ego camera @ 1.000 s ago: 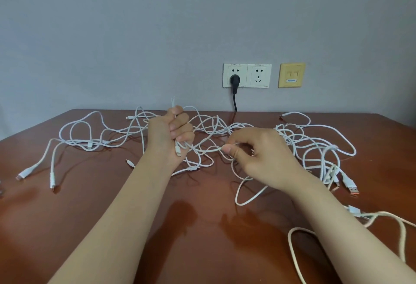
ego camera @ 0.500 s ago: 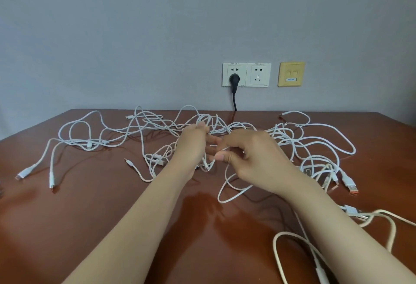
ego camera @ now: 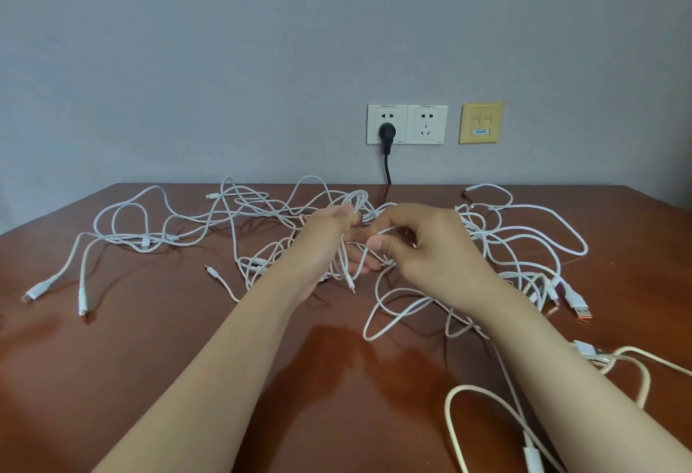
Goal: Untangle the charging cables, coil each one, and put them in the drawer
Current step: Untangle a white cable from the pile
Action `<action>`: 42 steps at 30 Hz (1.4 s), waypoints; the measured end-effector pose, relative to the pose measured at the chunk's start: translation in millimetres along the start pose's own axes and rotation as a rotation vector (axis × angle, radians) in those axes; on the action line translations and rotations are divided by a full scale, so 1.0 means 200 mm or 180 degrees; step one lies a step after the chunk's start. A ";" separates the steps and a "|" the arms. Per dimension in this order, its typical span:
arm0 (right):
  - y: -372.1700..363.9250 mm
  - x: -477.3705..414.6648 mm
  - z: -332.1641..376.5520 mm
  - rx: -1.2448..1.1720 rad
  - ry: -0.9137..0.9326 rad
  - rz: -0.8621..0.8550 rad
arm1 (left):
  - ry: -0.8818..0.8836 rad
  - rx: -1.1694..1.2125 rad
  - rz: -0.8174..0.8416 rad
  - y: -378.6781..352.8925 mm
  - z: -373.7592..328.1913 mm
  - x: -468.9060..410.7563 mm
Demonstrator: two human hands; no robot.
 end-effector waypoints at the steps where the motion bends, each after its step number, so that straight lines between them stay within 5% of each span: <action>1: 0.01 0.00 -0.01 0.0037 -0.0040 -0.0068 | 0.0011 -0.0050 0.0036 -0.01 0.00 0.01; 9: 0.04 0.00 0.01 -0.0049 -0.0170 -0.0122 | -0.0118 -0.0666 0.0288 -0.10 0.02 0.04; 25: 0.04 -0.01 -0.08 -0.0507 -0.0550 0.0201 | 0.0147 -0.0190 -0.0176 -0.03 0.03 0.00; 36: 0.12 -0.01 -0.08 0.0300 -0.0588 -0.0250 | -0.0451 -0.1596 -0.0023 -0.11 0.00 0.04; 42: 0.15 0.00 -0.10 0.0400 -0.0714 -0.0526 | -0.0565 -0.2192 0.0591 -0.19 0.04 0.07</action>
Point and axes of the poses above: each hand's wrist, its own x-axis away from the middle knuckle, its own y-axis out of the back of the hand, z = x × y, the point moved 6 cm from there along -x, towards the middle knuckle, and after that the axes turned 4 degrees about y, right-handed, at the moved point
